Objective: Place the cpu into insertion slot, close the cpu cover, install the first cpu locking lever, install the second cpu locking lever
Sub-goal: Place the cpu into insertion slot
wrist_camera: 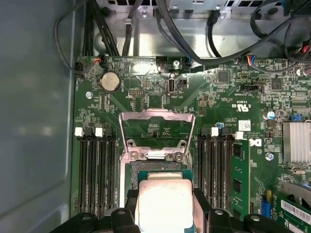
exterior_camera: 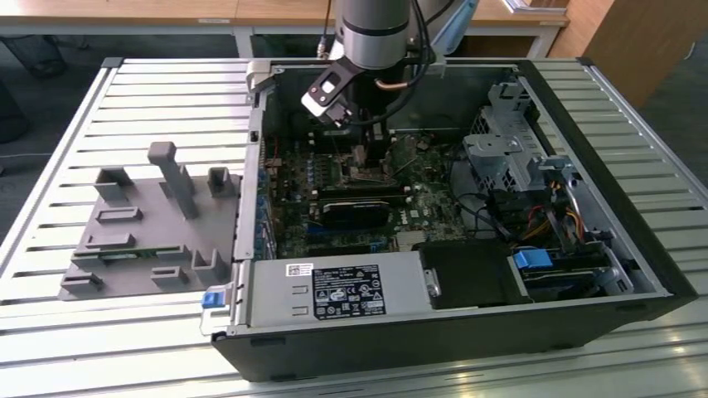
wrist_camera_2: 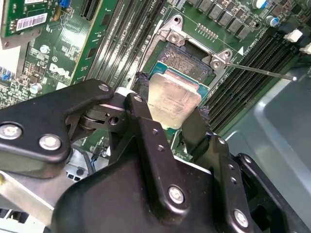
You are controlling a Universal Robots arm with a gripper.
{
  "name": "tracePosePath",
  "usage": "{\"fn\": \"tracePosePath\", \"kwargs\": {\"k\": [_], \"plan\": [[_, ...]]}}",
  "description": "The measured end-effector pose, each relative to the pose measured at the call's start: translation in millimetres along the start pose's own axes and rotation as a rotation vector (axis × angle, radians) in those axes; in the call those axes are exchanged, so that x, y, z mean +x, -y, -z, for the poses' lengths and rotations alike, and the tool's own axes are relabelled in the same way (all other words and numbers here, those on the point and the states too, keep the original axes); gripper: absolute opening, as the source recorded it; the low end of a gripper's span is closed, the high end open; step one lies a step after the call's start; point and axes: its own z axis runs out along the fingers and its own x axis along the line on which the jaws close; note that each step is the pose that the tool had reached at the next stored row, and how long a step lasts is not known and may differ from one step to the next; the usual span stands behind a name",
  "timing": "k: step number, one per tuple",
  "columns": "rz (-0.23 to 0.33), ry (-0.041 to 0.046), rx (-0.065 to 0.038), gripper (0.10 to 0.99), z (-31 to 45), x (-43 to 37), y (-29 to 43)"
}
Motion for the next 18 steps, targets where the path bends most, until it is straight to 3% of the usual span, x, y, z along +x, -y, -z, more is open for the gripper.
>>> {"fn": "tracePosePath", "kwargs": {"k": [6, 12, 18], "plan": [[-0.008, 0.0013, 0.000, 0.525, -5.6, -0.1, 2.5], [-0.009, 0.0017, 0.000, 0.525, -15.9, 0.7, 3.2], [-0.009, 0.0022, 0.000, 0.525, -19.6, 1.2, 3.5]]}}
